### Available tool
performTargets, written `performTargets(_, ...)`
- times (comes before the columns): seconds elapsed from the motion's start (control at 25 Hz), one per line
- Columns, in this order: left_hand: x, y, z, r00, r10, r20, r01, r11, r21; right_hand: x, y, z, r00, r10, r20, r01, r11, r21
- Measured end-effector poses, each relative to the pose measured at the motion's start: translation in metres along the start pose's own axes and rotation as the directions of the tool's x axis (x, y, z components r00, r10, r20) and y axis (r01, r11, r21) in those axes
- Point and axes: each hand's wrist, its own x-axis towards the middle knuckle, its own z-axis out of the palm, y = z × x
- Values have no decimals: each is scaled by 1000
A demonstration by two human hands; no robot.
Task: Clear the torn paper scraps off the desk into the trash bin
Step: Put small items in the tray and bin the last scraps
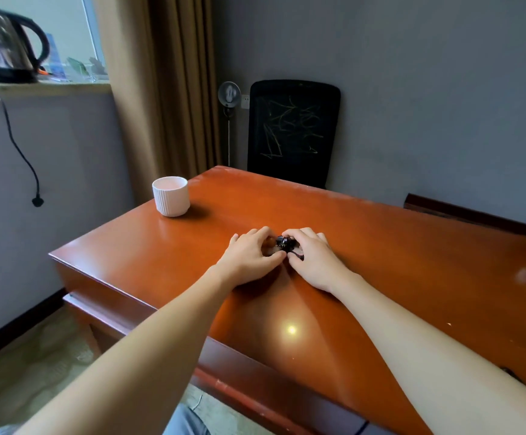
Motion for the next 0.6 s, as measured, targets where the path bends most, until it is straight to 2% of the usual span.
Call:
performTargets(0.16,-27,25,3,999,52,-16,-50,995,81,-43,-6,-23,996,1,85,0,1000,-15)
performTargets(0.44,-59,74,16,986,163,31,-165,979,122,-118,-2,-51,998,30,50,-28,999,-36)
performTargets(0.6,-67,96,30,980,195,42,-199,973,121,-152,7,-72,999,28,16,-24,979,-204)
